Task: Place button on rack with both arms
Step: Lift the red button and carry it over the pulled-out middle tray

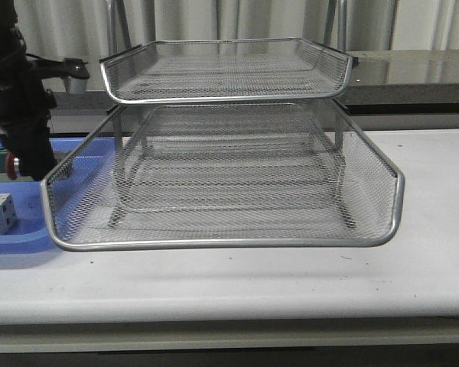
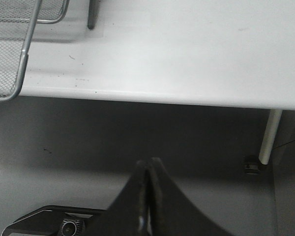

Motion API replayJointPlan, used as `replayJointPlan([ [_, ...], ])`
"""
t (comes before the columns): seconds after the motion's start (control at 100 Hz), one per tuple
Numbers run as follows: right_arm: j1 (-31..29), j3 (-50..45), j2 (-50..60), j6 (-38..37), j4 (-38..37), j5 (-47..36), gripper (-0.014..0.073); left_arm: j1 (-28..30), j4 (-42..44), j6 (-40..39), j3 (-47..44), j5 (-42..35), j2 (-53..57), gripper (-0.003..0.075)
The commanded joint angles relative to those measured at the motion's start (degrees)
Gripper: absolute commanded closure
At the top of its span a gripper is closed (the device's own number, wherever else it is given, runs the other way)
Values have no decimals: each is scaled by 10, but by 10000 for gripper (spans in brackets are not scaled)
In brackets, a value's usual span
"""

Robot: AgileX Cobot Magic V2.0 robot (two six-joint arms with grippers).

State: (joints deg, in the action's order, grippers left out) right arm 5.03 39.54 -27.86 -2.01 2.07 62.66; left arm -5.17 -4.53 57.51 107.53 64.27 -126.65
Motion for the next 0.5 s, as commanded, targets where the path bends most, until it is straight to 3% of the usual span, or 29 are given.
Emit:
replayJointPlan([
  [0.0, 0, 19, -3, 0, -5, -29, 662, -2, -9, -31, 49, 40, 33, 741],
  [0.09, 0, 19, -3, 0, -5, -29, 662, -2, -9, -46, 84, 84, 33, 741],
  [0.49, 0, 19, -3, 0, -5, -27, 662, -2, 45, -144, 104, 83, 92, 741],
])
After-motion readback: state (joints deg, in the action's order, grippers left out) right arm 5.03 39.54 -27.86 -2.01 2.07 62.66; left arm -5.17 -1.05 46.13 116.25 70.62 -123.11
